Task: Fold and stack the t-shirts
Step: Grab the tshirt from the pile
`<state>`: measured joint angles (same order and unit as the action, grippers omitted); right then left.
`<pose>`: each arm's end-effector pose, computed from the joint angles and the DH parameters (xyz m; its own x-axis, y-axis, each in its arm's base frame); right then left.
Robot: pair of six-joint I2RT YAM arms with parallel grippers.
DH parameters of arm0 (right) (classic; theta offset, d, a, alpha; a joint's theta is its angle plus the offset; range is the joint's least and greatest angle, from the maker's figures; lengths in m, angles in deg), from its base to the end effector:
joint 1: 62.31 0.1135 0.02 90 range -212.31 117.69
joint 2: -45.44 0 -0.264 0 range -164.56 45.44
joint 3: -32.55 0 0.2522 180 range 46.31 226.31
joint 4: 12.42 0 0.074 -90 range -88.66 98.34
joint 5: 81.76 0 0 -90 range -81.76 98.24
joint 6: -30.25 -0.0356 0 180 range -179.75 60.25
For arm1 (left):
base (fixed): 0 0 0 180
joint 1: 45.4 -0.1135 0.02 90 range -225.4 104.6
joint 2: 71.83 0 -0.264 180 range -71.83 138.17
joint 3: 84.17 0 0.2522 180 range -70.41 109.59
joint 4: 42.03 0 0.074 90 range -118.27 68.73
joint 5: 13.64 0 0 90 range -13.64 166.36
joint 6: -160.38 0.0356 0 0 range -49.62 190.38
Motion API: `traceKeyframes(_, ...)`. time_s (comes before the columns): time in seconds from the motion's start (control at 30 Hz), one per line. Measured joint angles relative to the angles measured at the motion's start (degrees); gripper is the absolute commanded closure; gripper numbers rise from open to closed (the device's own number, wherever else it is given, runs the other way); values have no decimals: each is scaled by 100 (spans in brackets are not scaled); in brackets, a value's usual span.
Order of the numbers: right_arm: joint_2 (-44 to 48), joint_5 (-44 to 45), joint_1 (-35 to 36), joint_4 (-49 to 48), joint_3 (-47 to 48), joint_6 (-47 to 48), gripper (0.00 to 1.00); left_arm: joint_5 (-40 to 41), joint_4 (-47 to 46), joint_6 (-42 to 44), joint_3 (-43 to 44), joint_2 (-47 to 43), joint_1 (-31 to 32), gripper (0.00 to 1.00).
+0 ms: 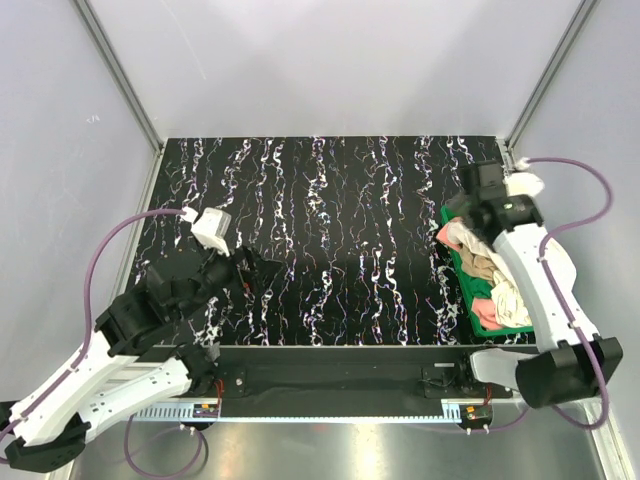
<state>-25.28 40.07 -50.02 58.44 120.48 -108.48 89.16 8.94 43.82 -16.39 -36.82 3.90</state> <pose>0.2341 0.0318 0.3534 -0.4254 0.5609 -0.7102 0.6737 0.7203 0.1653 0.0837 -0.0852 0.3675 -0.4514 -0.1439 -0.8807 0.4474 0.8174 -0.3629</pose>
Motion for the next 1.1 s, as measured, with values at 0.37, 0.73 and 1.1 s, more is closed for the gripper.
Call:
traceKeyframes(0.37,68,-166,-2315,398,-529,-186,13,162,127,61,-295,-133,0,1)
traceKeyframes(0.73,70,-1123,-2588,70,-1377,-328,23,398,210,415,-643,-157,0,1)
traceKeyframes(1.1,507,-1117,-2769,-546,-1902,-413,51,483,168,673,-903,-275,0,1)
